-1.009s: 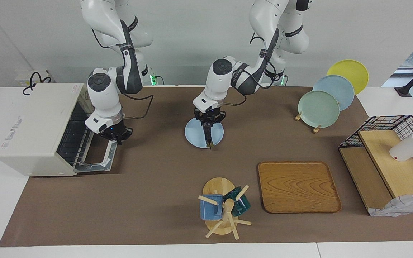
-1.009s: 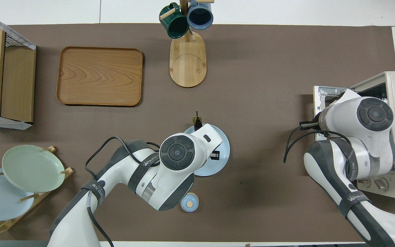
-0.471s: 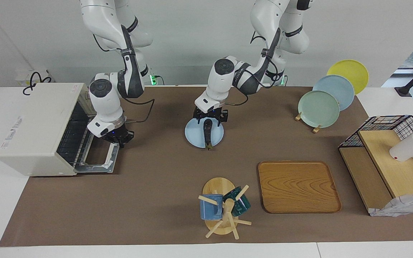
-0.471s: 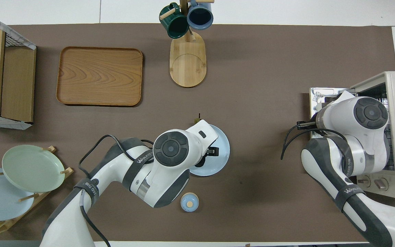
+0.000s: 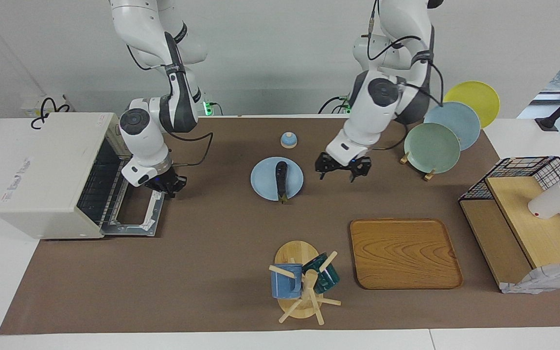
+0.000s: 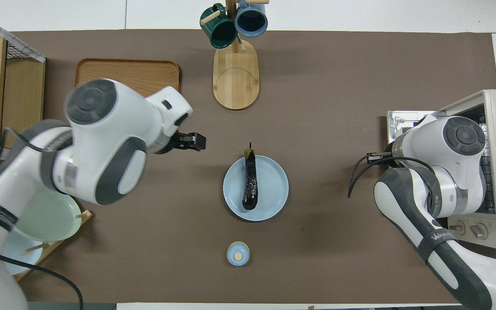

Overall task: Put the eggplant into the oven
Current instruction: 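Withdraw the left gripper while the right gripper grasps the plate rim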

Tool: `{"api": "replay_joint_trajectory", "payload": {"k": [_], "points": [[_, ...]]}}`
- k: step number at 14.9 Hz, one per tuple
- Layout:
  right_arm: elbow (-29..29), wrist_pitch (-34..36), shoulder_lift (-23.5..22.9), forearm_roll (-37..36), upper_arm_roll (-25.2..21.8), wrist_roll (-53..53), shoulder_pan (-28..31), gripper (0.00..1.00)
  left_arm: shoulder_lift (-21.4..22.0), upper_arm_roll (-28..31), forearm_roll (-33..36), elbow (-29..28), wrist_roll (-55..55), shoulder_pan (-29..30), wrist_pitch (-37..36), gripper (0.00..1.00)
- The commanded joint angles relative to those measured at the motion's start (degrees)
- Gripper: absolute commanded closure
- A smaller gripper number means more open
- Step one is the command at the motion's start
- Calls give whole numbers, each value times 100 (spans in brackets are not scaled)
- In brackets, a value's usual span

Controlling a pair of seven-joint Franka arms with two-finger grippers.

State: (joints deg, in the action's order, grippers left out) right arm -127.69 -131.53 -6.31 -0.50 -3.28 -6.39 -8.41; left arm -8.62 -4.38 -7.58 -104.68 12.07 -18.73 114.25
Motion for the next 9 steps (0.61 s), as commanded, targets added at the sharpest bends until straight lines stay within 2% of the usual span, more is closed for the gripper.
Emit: {"api": "replay_joint_trajectory", "payload": {"k": [1,2,3,4,7,9], "points": [[515,722,77,129,3,-1140,-660,100,-17,-63,37,421,-555,640,-500,0],[909,1160,8,129,47,-1432,-1028,93,0,-71,141,491,-600,782,-527,0],[1443,1643,-106,129,47,-1679,-1423,71,9,-71,264,588,-600,914,-614,0],[1797,1822,-212,129,56,-1890,-1775,64,18,-71,318,737,-600,976,-754,0],[2247,1536,-423,146,82,-2340,-2471,65,70,-36,318,1159,-618,1152,-1334,0],[2545,1349,-616,173,161,-2550,-2963,66,324,-10,327,1160,-627,1231,-1441,0]]}}
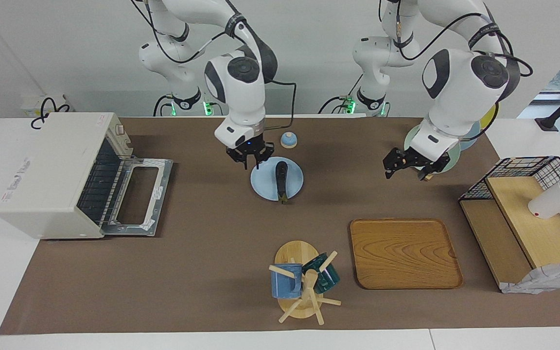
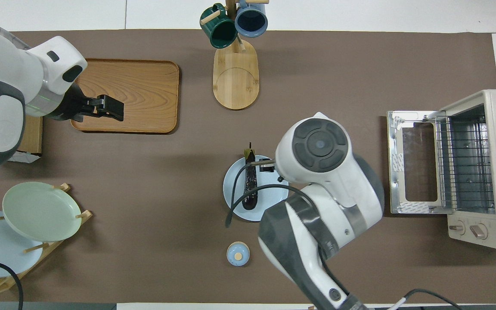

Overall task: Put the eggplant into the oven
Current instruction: 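Withdraw the left gripper while the right gripper grasps the plate rim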

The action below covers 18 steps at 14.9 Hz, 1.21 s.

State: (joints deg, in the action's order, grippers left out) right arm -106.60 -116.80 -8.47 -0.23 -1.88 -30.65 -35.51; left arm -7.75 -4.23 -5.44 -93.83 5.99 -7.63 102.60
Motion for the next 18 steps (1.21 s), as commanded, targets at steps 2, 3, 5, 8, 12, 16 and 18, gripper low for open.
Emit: {"api": "replay_joint_trajectory", "payload": {"k": [2,3,5,8,12,16,18], "points": [[980,-133,-917,32,21,-1087,-796,66,405,-34,374,67,-18,121,-520,0],[1157,-176,-1224,-3,21,-1484,-1104,66,484,-42,464,40,-19,113,-556,0],[976,-771,-1543,-144,21,-1803,-1353,66,581,-42,473,40,-19,112,-688,0],[562,-1170,-1535,-485,21,-1813,-1424,66,643,-34,482,93,-10,104,-1074,0],[263,-1266,-1465,-1005,21,-1752,-1503,60,748,-25,482,102,-10,121,-1189,0],[-361,-1881,-1333,-1014,21,-1752,-1512,58,906,-7,473,23,-27,130,-1357,0],[-362,-1829,-1324,-1014,21,-1752,-1512,68,898,-7,473,31,-27,121,-1295,0]]}}
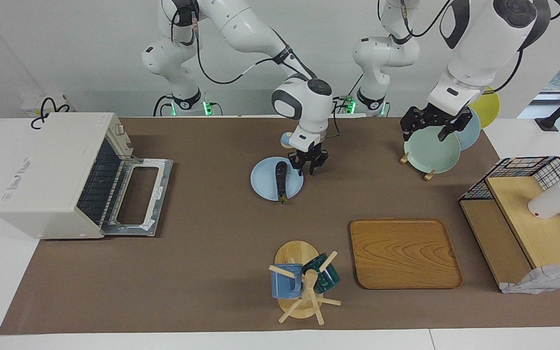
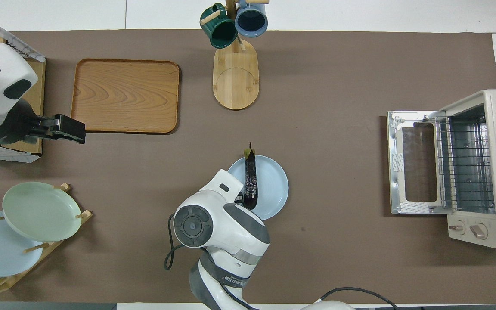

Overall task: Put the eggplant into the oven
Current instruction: 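Lift the plate with the eggplant and carry it into the oven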

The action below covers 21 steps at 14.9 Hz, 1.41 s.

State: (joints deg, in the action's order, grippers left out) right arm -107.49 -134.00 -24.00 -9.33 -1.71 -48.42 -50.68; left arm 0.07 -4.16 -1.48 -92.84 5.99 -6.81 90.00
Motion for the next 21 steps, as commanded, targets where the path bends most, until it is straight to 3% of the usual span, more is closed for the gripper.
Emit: {"api": "replay_joint_trajectory", "payload": {"k": [1,2,3,4,7,12,17,21], "points": [[-281,-117,229,-104,4,34,6,70,107,-14,87,-41,-45,31,-87,0],[-290,-100,238,-104,4,26,6,76,107,-14,87,-32,-106,31,-114,0],[-334,-82,247,-104,4,26,6,95,107,-14,96,-23,-141,39,-140,0],[-343,-82,247,-104,4,26,6,100,107,-14,113,-6,-168,48,-175,0],[-334,197,299,-445,4,26,-56,100,72,-49,271,20,-247,83,-123,0],[-132,1411,614,-1228,-40,113,163,100,142,-111,236,30,-221,154,-149,0],[-631,2359,1887,-1212,-23,1377,1427,100,212,-111,227,-76,-168,145,-114,0],[-1457,2388,2671,-1168,-14,2308,2569,100,212,-102,184,-76,-168,154,-114,0]]}}
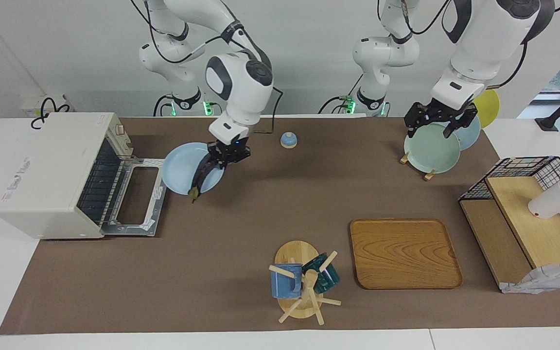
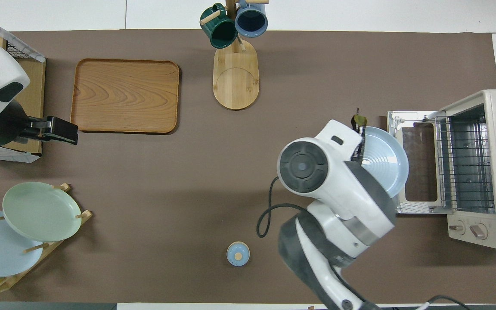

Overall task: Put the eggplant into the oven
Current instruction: 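Lift the plate with the eggplant and carry it into the oven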

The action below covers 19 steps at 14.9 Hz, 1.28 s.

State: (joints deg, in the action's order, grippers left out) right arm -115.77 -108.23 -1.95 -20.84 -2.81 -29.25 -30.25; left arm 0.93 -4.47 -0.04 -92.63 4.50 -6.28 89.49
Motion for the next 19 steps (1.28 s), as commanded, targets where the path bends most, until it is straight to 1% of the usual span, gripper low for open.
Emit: {"api": "replay_joint_trajectory", "payload": {"k": [1,4,6,10,14,16,18,19], "points": [[-710,-224,528,-17,97,725,816,100,127,-71,39,-97,-19,101,-55,0],[-851,-575,591,36,97,1823,1774,100,127,-71,30,-97,-19,92,-72,0],[-1096,-891,617,194,88,2238,2144,100,127,-80,30,-97,-19,92,-72,0],[-1316,-1252,652,212,88,2959,2830,100,127,-71,30,-97,-19,92,-81,0],[-1686,-1884,722,221,79,3040,3015,100,127,-80,21,-97,-19,92,-90,0],[-1686,-1939,714,221,79,3136,3078,100,127,-72,-5,-97,-11,92,-90,0],[-1686,-1939,714,229,79,3145,3078,81,127,-71,-14,-97,-11,92,-90,0],[-1643,-1886,705,229,79,3171,3069,78,127,-71,-14,-97,-11,92,-90,0]]}}
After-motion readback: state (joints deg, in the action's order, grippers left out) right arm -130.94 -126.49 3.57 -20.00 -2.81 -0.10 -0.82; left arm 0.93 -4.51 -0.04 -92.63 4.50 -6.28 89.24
